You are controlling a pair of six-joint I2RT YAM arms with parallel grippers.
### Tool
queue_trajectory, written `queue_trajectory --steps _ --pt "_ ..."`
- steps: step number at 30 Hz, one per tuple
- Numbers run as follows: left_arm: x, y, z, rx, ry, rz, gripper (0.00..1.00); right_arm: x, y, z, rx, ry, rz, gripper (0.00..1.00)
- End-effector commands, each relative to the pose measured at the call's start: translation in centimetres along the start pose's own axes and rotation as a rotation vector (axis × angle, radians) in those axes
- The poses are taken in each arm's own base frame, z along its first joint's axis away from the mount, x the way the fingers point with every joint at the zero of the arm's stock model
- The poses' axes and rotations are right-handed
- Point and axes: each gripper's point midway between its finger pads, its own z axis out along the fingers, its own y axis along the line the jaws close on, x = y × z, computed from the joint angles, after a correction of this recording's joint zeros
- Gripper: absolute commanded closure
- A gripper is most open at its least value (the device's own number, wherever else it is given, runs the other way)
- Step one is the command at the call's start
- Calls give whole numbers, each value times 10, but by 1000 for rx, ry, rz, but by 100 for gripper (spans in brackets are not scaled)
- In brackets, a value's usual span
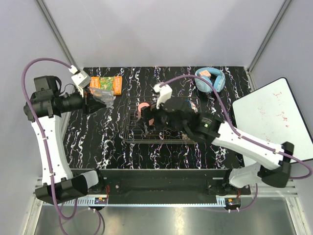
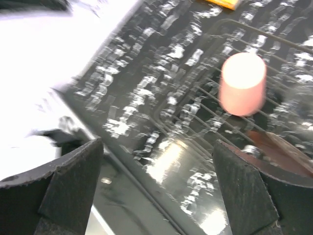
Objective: Load the mixed dishes into the dish rack
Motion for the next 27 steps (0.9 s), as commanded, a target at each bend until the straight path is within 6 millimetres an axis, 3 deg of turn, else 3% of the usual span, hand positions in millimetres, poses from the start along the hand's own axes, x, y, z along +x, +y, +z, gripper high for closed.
queue_trajectory --steps 1,3,4,6,7,8,9,14,18,27 --pt "-24 -69 2 439 -215 -409 100 -67 51 -43 -309 -284 178 0" --pt "-31 -71 1 525 -297 -460 100 -66 51 -53 -352 -321 198 0" --pt "-32 -74 -1 551 -295 -515 100 -79 55 -61 -393 -382 218 0" --pt "-27 -75 2 566 -289 -512 100 -78 48 -65 -418 -407 288 0" --pt "-28 -81 2 579 -284 -496 100 -89 52 -73 -474 -461 322 0" --pt "-30 -85 3 598 -276 -489 100 -80 47 -68 -485 -455 354 0" --pt "-32 -93 6 635 -259 -446 100 -86 39 -66 -489 -470 431 0" --pt "-53 -122 0 732 -223 -368 100 -77 36 -41 -573 -416 570 0" --pt "-53 -133 1 770 -205 -354 100 -79 42 -26 -604 -386 597 0" --pt "-52 -147 -4 793 -204 -318 100 -77 31 -6 -584 -376 617 0"
